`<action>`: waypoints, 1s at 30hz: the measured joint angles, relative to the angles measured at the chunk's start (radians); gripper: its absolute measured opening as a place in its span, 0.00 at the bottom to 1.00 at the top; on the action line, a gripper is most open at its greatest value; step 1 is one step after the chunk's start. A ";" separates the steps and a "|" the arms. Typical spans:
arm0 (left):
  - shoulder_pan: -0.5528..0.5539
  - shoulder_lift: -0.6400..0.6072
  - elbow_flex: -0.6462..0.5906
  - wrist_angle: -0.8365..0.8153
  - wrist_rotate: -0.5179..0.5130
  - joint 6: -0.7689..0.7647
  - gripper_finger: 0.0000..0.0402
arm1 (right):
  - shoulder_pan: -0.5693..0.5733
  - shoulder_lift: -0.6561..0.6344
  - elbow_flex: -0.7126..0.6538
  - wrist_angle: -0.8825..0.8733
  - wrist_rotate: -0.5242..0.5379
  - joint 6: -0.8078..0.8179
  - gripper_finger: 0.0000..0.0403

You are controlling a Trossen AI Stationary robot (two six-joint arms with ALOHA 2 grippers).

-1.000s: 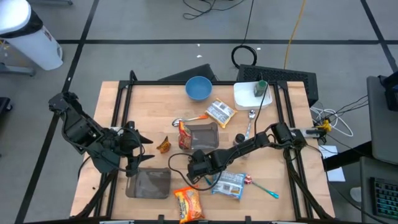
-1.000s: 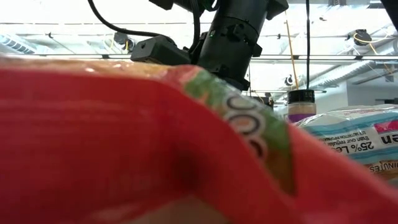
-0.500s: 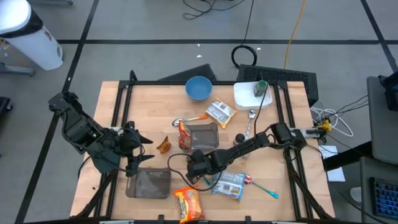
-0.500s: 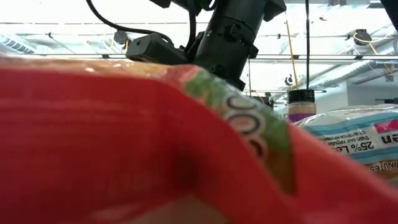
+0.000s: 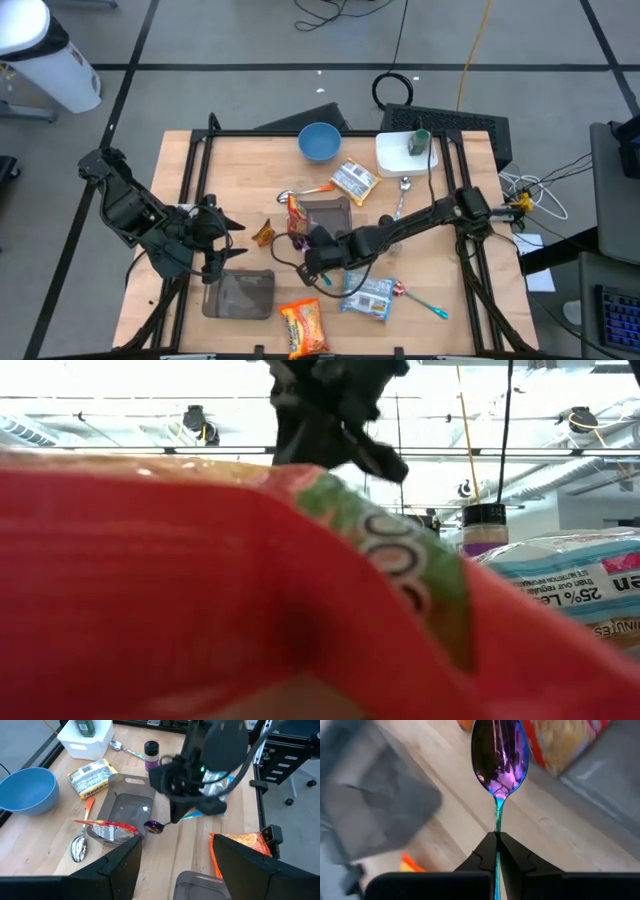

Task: Pick & Place Food Item
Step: Put the left blue spoon into the bottom black bin

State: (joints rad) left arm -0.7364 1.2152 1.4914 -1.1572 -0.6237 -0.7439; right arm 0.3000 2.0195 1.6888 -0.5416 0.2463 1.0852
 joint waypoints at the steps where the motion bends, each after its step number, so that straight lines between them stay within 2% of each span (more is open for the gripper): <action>1: 0.000 0.000 0.000 0.000 0.003 0.002 0.62 | 0.000 -0.010 0.000 0.011 0.015 -0.002 0.00; 11: 0.003 -0.003 0.000 -0.001 0.012 0.006 0.62 | -0.006 -0.100 0.002 0.127 0.068 -0.081 0.00; 18: 0.047 -0.019 0.000 -0.001 0.073 0.009 0.62 | -0.012 -0.170 0.002 0.081 0.070 -0.153 0.01; 25: 0.101 -0.020 0.000 -0.002 0.085 0.009 0.62 | -0.020 -0.227 0.002 0.026 0.098 -0.230 0.00; 30: 0.172 -0.014 0.000 0.015 0.123 -0.011 0.62 | -0.037 -0.253 0.000 -0.016 0.089 -0.321 0.00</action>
State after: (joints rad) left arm -0.5649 1.2008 1.4914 -1.1427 -0.5007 -0.7548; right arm 0.2633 1.7670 1.6892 -0.5580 0.3356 0.7642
